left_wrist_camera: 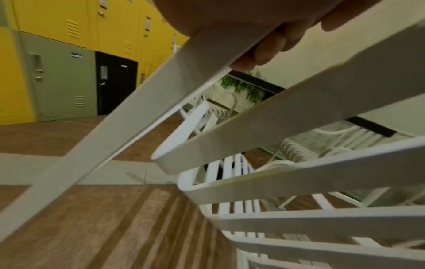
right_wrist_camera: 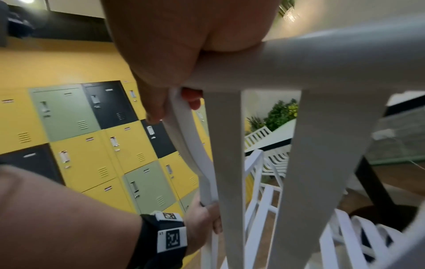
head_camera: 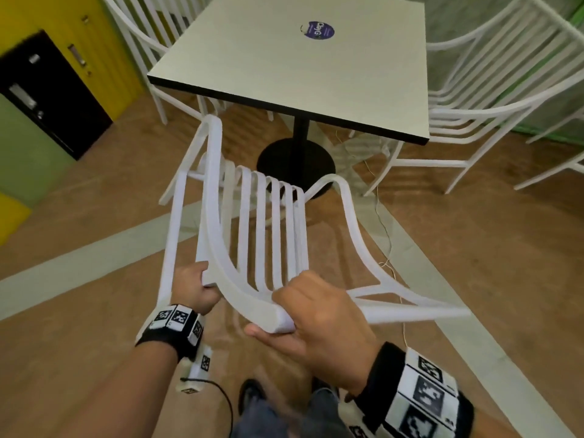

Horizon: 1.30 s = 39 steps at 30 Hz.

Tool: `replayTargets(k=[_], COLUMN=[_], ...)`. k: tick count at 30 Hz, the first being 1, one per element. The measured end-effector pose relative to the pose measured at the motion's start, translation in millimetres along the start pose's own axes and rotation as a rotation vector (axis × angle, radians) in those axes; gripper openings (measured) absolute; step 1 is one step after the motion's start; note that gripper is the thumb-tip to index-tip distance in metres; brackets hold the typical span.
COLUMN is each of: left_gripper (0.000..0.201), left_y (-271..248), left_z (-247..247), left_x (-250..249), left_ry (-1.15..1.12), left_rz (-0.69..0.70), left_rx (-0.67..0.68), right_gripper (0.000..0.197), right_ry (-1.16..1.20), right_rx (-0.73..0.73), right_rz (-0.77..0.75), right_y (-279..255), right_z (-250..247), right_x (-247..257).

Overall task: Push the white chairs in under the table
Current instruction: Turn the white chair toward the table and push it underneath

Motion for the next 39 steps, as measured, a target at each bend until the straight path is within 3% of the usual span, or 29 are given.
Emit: replayTargets(k=[4, 7, 9, 10, 12, 14, 16, 19, 23, 25, 27, 29, 31, 34, 39], left_gripper=[0.029, 0.028, 0.053, 0.067, 0.083, 0.071, 0.054, 0.041, 0.045, 0.043, 0.043, 0.056, 0.057, 0.039, 0.027], left_y=[5, 16, 18, 16, 2, -19, -27, -23, -26, -35, -40, -39, -34, -34, -27], left_z=[7, 8, -8, -21, -52, -71, -81, -92, -106, -117, -128, -131, -121, -90, -83], left_x=[17, 33, 32, 25, -4, -30, -42, -36, -35, -45, -56, -67, -82, -100, -96], left_ry=[-0.169, -0.167, -0.145, -0.155, -0.195, -0.253, -0.314, -0.298, -0.334, -0.210, 0.129, 0.561, 0.863, 0.942, 0.963], left_rz=[-0.066, -0.320, -0.390, -0.322, 0.047, 0.353, 0.431, 0.411, 0.454, 0.503, 0.500, 0.425, 0.429, 0.524, 0.594], left_rx=[0.017, 0.157, 0.115, 0.026, -0.161, -0.230, -0.174, -0.044, 0.064, -0.034, -0.084, 0.008, 0.166, 0.340, 0.313], right_gripper=[0.036, 0.033, 0.033, 0.033, 0.034, 0.028, 0.020, 0.033, 0.055, 0.049, 0.041, 0.037, 0.035, 0.031, 0.030], right_ry=[-0.082, -0.051, 0.008, 0.036, 0.043, 0.036, 0.067, 0.111, -0.109, -0.174, -0.218, -0.231, -0.250, -0.258, -0.280], right_rx=[0.041, 0.033, 0.050, 0.075, 0.084, 0.083, 0.147, 0.248, 0.299, 0.254, 0.223, 0.218, 0.233, 0.239, 0.273], right_rz=[-0.026, 0.064, 0.169, 0.213, 0.221, 0.190, 0.138, 0.104, 0.292, 0.415, 0.491, 0.490, 0.486, 0.474, 0.434], right_y=[25, 48, 62, 66, 72, 79, 81, 64, 9, -18, -31, -35, -31, -27, -22], right_z=[16, 28, 34, 38, 45, 49, 51, 39, 5, -14, -22, -19, -13, -3, 2], right_x=[19, 28, 29, 28, 28, 32, 32, 20, -45, -81, -100, -108, -108, -105, -97])
Point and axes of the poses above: each hand's wrist, its own y-axis towards the middle knuckle, its own z-axis out of the palm, x = y × z, the point moved 4 cm from there along y, towards the middle knuckle, and after that the axes turned 15 degrees about y, right-handed, at the moved point
